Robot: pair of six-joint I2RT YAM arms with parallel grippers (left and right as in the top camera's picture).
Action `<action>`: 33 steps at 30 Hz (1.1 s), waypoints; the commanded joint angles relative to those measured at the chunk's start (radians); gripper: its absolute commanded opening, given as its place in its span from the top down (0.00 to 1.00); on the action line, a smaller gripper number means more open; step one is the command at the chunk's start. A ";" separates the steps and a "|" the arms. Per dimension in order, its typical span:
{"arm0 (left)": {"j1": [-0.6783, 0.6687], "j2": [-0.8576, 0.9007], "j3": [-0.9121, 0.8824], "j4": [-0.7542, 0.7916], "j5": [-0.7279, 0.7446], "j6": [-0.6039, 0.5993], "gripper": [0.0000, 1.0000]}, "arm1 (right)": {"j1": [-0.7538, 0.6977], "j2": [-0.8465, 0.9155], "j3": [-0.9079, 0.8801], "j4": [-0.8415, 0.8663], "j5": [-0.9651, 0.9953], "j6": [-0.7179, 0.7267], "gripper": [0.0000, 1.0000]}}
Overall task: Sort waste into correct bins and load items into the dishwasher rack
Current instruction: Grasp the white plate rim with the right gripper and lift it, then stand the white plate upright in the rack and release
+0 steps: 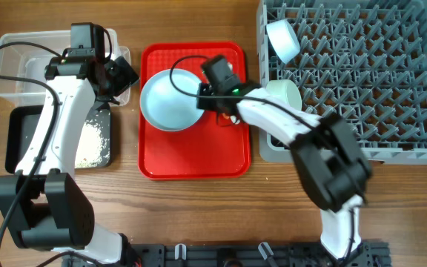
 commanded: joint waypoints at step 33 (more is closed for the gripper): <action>0.008 0.001 -0.003 -0.001 -0.013 -0.002 0.00 | -0.301 -0.198 -0.001 0.166 1.275 -0.983 0.96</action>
